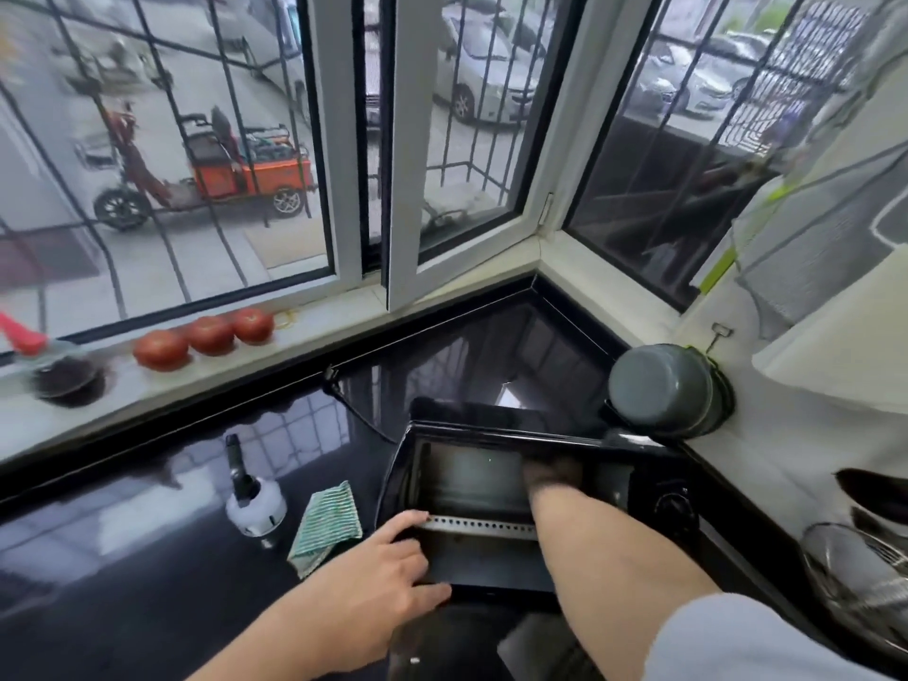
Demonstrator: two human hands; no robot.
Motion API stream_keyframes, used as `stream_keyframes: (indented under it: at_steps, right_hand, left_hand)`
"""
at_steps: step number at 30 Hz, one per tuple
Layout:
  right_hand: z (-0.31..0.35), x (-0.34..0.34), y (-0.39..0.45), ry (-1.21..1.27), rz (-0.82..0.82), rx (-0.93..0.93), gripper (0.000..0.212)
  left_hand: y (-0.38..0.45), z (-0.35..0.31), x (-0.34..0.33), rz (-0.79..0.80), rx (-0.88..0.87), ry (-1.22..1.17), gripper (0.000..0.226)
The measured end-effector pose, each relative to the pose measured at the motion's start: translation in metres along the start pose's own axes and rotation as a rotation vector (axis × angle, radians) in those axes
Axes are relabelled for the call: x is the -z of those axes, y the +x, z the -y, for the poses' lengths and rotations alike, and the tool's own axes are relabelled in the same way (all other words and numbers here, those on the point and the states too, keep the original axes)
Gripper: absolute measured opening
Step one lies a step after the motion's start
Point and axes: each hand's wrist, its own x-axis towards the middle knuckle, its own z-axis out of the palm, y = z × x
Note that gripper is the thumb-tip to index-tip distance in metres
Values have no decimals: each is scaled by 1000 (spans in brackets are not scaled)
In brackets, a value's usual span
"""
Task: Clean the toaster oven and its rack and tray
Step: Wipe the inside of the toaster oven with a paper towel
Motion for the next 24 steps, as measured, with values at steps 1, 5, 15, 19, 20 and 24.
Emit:
stream_keyframes:
  at_steps: [1, 5, 15, 19, 20, 24]
  right_hand:
    - [5, -5, -16, 119, -19, -57, 15]
    - [1, -10, -46, 30, 3, -106, 55]
    - [-79, -43, -82, -514, 89, -401, 33]
    - [-61, -42, -76, -371, 46, -281, 35]
    - [-52, -42, -69, -374, -13, -184, 39]
    - [3, -48, -46, -391, -206, -44, 27]
  left_hand:
    - [0, 2, 1, -17, -7, 46, 46]
    - [2, 4, -2, -53, 8, 152, 55]
    - [18, 24, 3, -14, 56, 12, 65]
    - [23, 30, 19, 35, 117, -21, 67]
    - [22, 31, 22, 59, 134, -33, 68]
    - [26, 30, 34, 110, 171, -85, 68]
